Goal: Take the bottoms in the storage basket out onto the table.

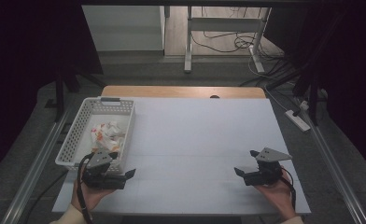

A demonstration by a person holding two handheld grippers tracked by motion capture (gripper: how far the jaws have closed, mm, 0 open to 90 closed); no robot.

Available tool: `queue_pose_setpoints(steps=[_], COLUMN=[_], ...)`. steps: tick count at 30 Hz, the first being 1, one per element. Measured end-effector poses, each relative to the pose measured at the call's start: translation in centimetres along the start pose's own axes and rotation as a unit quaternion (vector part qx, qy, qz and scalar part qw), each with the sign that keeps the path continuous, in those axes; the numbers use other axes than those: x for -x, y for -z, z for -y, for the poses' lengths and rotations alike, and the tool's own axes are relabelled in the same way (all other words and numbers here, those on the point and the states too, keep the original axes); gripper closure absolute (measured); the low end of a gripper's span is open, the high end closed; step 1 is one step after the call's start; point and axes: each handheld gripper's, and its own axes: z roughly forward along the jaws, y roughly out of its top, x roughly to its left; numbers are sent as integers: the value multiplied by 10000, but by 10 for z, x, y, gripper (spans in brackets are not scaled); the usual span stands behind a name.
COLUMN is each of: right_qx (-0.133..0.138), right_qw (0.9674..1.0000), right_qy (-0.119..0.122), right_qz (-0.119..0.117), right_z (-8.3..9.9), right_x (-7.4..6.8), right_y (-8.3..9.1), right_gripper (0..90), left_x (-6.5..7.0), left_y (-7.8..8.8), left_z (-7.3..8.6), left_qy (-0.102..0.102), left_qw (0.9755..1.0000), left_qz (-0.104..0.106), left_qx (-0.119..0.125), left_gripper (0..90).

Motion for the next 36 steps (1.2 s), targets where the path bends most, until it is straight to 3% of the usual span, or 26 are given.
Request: queue_pose_setpoints(steps=[21, 36], right_qx=[15, 1], right_qw=[10000, 10000], right_qy=[-18, 47], right_qz=[-60, -71], right_z=[1, 1], right_x=[0, -1], right_y=[0, -3], right_gripper=[76, 76], left_x=[-7, -7], left_y=[3, 9], left_z=[1, -2], left_qy=[143, 124], left_qw=[9999, 9999], left_qz=[-13, -51], left_qx=[22, 76], left_gripper=[108, 120])
